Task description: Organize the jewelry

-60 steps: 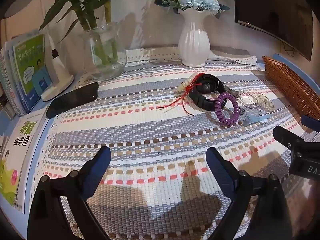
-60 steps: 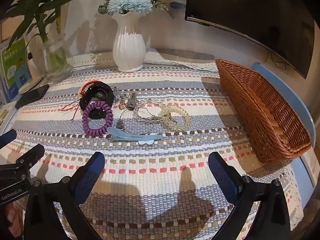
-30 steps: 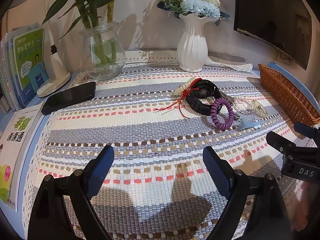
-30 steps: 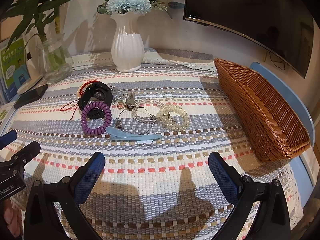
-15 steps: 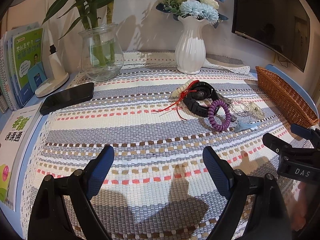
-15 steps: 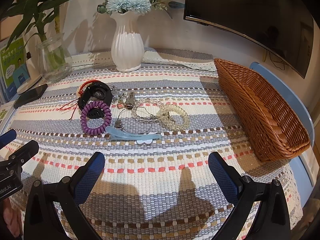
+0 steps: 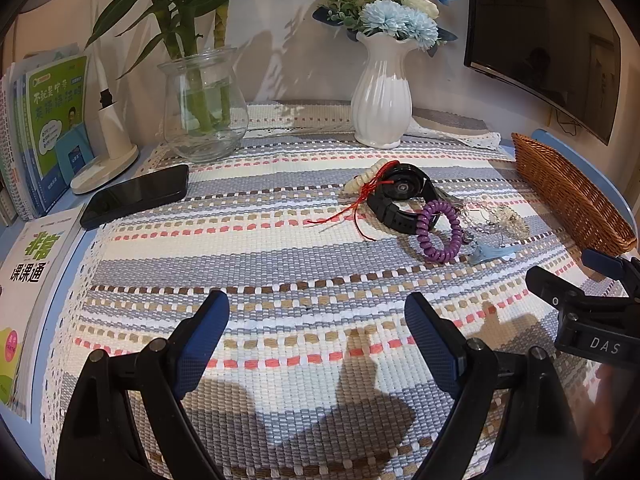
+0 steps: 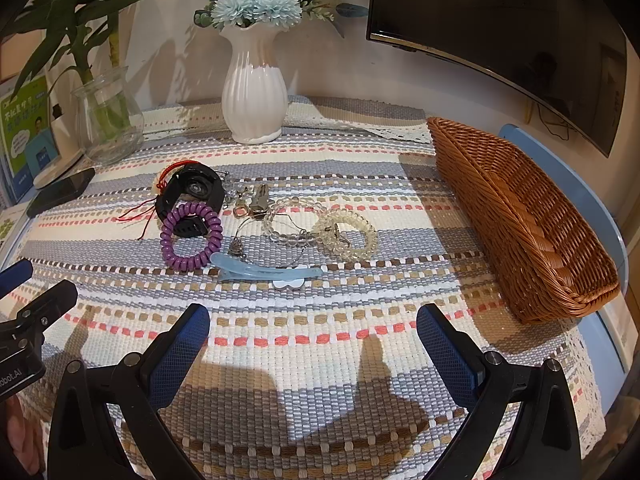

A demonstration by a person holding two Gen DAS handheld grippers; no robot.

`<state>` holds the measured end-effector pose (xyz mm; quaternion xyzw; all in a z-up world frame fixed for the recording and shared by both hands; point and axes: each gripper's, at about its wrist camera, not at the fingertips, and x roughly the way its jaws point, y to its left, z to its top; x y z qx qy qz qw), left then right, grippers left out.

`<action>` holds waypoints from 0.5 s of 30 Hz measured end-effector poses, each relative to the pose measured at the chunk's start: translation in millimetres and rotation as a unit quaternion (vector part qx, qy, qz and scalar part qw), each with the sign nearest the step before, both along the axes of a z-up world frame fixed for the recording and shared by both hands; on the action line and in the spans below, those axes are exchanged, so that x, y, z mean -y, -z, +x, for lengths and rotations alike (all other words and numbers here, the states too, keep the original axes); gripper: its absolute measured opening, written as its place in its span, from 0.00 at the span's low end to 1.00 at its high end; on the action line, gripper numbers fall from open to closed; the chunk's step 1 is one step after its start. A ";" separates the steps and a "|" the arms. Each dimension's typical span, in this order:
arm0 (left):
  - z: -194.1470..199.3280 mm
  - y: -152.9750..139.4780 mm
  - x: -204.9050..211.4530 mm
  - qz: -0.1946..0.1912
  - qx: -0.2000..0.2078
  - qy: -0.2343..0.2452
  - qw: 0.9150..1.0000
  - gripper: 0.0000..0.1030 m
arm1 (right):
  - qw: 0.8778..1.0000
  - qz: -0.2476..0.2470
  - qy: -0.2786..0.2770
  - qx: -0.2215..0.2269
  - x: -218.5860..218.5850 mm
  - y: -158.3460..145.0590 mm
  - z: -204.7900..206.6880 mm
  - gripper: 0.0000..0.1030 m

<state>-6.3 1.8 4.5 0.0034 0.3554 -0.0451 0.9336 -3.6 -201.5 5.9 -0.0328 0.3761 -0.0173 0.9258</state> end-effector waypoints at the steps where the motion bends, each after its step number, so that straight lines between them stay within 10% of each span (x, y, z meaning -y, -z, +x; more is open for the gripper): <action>1: 0.1 0.1 0.6 0.000 -0.001 0.000 1.000 0.88 | 1.000 0.000 0.000 0.000 0.1 0.0 0.0 1.00; 15: -0.4 -0.3 -8.1 0.010 -0.003 -0.016 1.000 0.87 | 1.000 0.001 0.001 0.002 0.3 -0.6 -0.8 1.00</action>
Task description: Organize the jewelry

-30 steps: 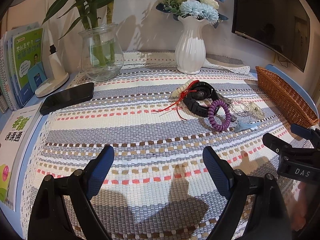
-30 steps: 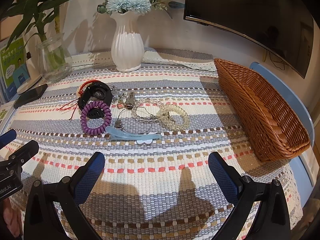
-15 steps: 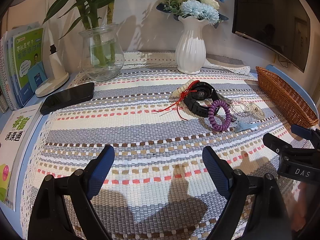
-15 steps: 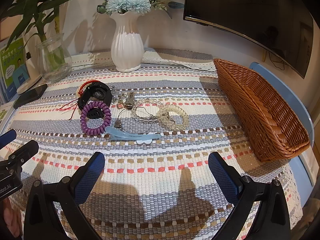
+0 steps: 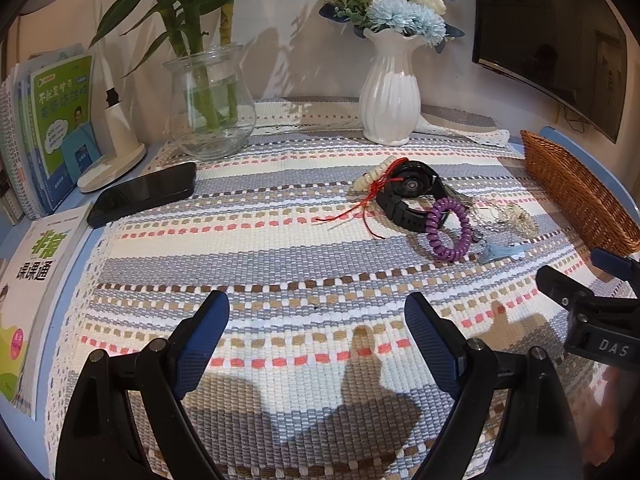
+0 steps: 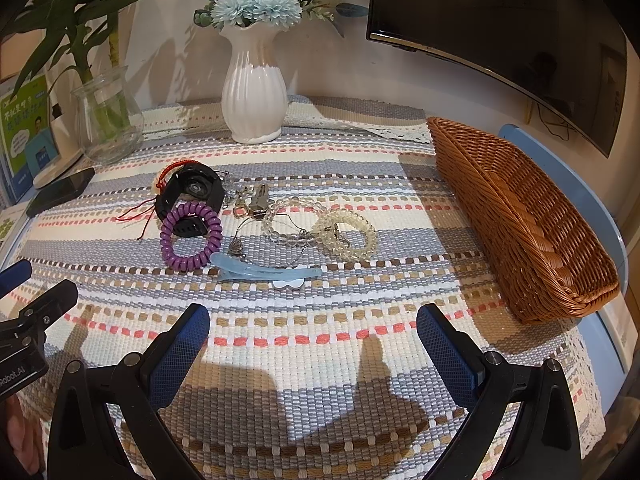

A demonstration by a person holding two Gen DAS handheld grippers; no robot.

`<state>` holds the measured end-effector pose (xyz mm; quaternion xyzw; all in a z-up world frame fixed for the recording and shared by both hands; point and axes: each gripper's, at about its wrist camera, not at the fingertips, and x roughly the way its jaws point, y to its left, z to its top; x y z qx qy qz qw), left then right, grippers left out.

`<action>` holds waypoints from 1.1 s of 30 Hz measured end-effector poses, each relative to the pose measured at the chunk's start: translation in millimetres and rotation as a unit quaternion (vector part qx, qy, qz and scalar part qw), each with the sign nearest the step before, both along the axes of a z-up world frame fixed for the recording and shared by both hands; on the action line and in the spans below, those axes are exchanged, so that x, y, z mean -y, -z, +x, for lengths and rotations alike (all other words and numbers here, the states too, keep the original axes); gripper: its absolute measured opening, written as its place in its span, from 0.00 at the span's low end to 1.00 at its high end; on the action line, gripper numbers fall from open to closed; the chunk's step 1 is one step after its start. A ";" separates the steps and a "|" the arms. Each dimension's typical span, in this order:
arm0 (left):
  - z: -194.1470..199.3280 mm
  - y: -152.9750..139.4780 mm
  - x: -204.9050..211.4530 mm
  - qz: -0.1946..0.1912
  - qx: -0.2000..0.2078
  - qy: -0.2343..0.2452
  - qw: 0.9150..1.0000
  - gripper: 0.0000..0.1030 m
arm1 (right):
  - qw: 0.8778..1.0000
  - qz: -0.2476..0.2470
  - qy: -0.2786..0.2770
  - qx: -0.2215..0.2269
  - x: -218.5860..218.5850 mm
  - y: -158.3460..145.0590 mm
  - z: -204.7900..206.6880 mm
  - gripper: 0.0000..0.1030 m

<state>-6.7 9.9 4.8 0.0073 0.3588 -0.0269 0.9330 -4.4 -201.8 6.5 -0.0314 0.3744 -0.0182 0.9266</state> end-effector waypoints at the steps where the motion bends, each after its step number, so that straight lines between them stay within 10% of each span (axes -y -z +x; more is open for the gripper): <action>1: -0.8 -1.3 -1.1 -0.002 -0.006 0.003 1.000 0.87 | 1.000 0.003 -0.002 0.002 1.0 -0.8 -0.6 1.00; 8: -3.5 -61.9 -6.9 -0.009 -0.037 0.078 0.996 0.81 | 0.998 0.023 -0.062 -0.014 16.0 -14.8 -6.3 0.98; 12: 19.1 -84.1 3.0 -0.072 -0.089 0.169 0.979 0.70 | 0.992 0.054 -0.113 -0.029 23.7 -30.2 1.9 0.78; 15: 43.8 -65.8 21.4 -0.091 -0.149 0.196 0.965 0.49 | 0.990 0.036 -0.125 -0.045 26.7 -31.7 11.1 0.54; 22: 79.1 -19.2 43.1 -0.107 -0.204 0.202 0.952 0.36 | 0.989 0.020 -0.121 -0.078 47.0 -21.9 39.4 0.39; 33: 113.5 10.7 43.6 -0.144 -0.228 0.175 0.947 0.33 | 0.991 0.015 -0.074 -0.112 61.3 -0.3 99.9 0.20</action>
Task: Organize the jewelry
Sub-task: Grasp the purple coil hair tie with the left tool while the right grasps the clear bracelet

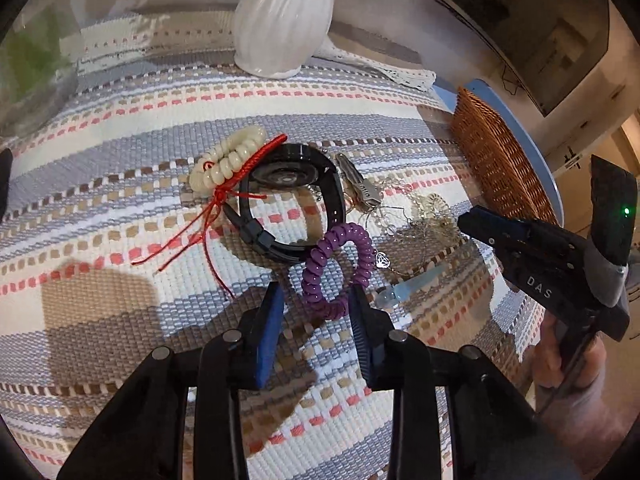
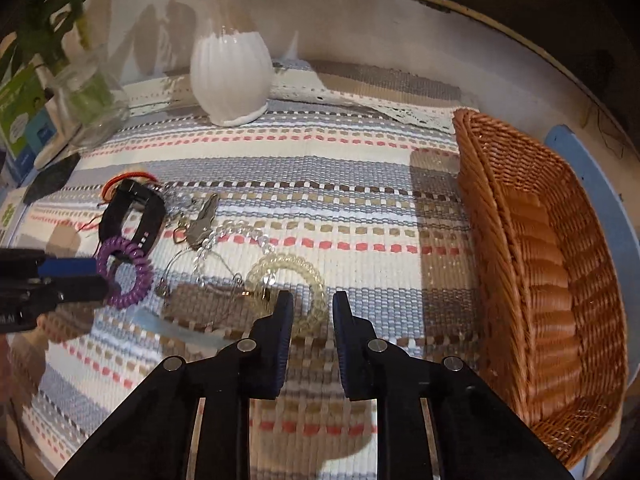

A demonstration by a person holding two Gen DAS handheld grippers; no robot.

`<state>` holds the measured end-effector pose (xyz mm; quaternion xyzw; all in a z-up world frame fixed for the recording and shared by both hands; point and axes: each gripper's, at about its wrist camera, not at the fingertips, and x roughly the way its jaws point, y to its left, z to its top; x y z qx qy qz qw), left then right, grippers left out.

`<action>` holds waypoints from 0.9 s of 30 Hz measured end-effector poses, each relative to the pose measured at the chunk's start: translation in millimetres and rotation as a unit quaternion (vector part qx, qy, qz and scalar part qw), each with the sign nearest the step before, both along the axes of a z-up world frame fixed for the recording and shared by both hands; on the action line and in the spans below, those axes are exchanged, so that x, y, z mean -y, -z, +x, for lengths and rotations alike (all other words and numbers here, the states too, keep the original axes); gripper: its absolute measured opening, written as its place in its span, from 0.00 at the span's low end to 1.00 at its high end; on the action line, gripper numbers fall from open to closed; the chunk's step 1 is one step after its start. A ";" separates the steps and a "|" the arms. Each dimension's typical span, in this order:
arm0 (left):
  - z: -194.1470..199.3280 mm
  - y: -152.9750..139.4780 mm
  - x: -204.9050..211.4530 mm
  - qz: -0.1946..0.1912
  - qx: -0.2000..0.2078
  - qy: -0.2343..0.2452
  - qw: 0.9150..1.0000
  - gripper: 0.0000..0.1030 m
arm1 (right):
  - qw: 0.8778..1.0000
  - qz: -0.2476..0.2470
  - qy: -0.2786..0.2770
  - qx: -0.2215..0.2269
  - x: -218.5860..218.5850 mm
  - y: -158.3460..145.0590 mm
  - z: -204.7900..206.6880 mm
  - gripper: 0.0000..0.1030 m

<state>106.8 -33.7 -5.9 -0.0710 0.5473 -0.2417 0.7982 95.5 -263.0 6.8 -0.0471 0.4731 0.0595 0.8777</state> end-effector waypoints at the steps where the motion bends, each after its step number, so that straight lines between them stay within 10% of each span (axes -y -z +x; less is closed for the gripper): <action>1: 2.1 2.5 1.8 -0.003 -0.002 -0.002 1.000 0.33 | 1.000 0.009 0.002 -0.001 1.1 2.0 3.1 0.20; 5: 9.1 4.5 6.0 -0.005 0.009 -0.010 1.000 0.31 | 1.000 0.023 0.005 -0.012 4.2 10.0 12.2 0.21; 8: 10.7 6.2 13.0 0.012 0.017 -0.010 1.000 0.09 | 1.000 0.018 0.004 -0.016 2.8 15.7 15.0 0.21; 27: -49.3 -87.1 20.1 -0.015 0.118 0.033 0.992 0.08 | 0.995 0.037 -0.013 0.087 6.6 -64.9 -61.0 0.09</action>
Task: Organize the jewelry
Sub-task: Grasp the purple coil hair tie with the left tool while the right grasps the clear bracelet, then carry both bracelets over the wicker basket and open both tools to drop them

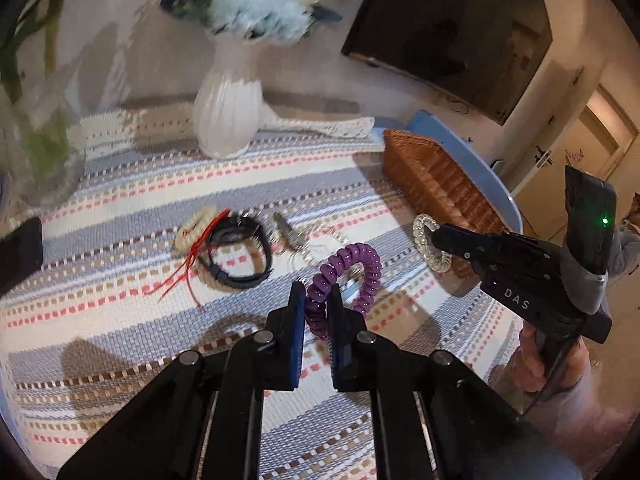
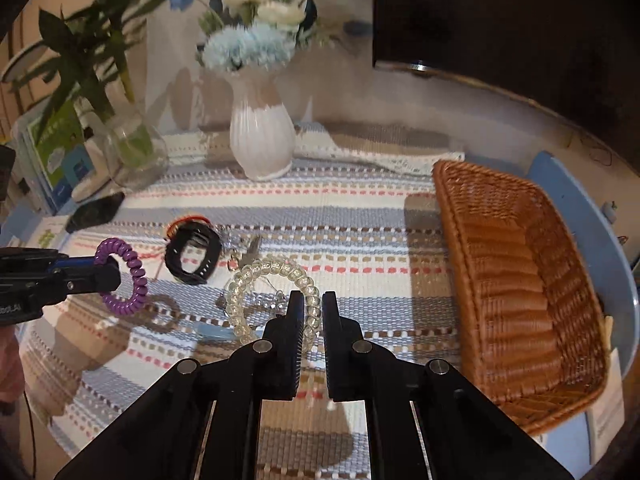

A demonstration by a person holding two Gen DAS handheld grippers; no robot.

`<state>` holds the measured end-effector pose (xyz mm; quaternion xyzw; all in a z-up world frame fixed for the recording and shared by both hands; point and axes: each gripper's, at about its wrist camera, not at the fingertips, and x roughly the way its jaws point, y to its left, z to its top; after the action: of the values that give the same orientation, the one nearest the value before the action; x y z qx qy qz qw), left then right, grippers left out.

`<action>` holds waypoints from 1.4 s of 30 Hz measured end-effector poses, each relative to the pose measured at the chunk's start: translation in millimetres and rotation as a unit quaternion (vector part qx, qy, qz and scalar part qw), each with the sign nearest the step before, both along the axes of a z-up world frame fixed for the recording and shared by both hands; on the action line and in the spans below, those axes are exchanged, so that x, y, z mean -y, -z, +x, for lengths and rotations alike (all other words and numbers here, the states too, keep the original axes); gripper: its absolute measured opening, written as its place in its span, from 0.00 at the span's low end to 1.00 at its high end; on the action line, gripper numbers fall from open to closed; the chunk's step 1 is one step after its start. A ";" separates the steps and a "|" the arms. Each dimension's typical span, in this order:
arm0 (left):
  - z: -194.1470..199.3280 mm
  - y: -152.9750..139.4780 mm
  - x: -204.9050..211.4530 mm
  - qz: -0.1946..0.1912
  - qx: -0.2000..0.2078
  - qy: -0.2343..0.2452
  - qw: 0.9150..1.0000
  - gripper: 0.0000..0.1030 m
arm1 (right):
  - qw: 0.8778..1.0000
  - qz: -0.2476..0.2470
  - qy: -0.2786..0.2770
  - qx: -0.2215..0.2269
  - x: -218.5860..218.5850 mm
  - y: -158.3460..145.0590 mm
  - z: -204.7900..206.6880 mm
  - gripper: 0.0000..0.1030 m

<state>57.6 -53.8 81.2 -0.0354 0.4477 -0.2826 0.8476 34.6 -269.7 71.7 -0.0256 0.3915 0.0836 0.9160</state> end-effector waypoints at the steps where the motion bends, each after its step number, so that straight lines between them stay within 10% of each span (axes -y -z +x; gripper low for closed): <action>1: 0.0 -7.3 6.0 -0.001 0.004 0.006 1.000 0.08 | 1.000 -0.002 0.006 0.009 5.5 -8.6 -5.3 0.09; 13: 27.6 -64.0 143.6 0.003 0.038 0.098 0.994 0.08 | 0.986 -0.004 0.162 0.038 148.8 -52.2 -14.1 0.09; 24: 75.8 -7.2 279.3 0.009 -0.027 0.144 0.989 0.08 | 0.977 0.025 0.204 -0.051 215.9 1.3 18.4 0.09; 29: 72.2 0.5 291.7 0.002 -0.015 0.150 0.989 0.09 | 0.977 0.019 0.201 -0.061 215.9 10.8 22.1 0.09; 33: 69.3 -5.4 285.1 -0.008 -0.014 0.154 0.988 0.28 | 0.978 0.030 0.198 -0.064 216.9 10.1 19.1 0.13; 42: 44.9 -34.3 202.1 -0.017 -0.001 0.130 0.991 0.32 | 0.982 0.039 0.182 -0.037 190.9 -14.2 -3.0 0.18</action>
<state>102.5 -255.9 115.5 0.0083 0.4449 -0.3978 0.8023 31.6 -460.6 85.9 0.0853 0.4199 -0.0684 0.9009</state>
